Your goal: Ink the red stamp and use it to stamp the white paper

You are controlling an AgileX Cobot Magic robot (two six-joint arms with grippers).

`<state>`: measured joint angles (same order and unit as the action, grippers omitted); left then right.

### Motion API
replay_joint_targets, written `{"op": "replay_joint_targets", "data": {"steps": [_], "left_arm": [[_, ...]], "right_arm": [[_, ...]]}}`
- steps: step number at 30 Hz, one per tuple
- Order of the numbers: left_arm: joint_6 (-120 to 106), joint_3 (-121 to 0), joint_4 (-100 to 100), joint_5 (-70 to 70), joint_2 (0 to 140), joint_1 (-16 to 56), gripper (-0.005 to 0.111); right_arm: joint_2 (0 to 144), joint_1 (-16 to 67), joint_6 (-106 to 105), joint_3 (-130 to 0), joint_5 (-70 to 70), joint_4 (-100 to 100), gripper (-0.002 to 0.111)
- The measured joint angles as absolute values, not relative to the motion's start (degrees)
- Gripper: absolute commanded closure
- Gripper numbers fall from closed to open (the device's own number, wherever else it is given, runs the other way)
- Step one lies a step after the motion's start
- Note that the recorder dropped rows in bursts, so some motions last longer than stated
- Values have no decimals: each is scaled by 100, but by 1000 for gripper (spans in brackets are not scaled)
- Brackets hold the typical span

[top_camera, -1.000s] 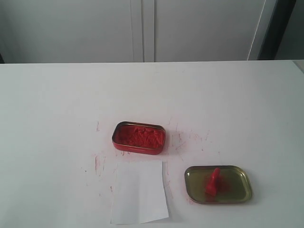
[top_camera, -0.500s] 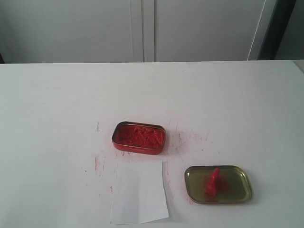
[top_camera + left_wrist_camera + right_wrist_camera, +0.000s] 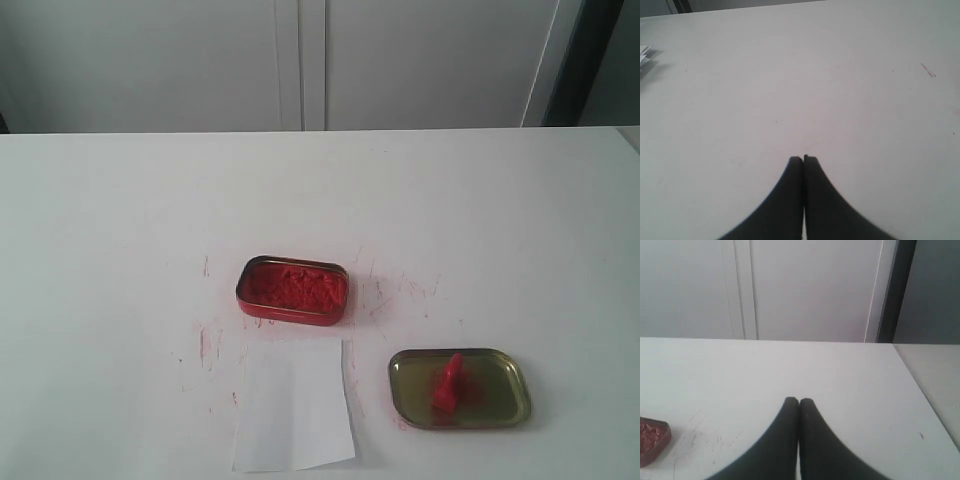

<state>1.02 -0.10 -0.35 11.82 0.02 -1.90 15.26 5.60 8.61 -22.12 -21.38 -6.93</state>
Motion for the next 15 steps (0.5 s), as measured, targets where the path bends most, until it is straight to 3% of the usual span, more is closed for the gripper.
{"op": "replay_joint_targets", "data": {"steps": [15], "left_arm": [[102, -10, -35, 1182, 2, -190, 107]], "right_arm": [[3040, 560, 1358, -2750, -2983, -627, 108]]}}
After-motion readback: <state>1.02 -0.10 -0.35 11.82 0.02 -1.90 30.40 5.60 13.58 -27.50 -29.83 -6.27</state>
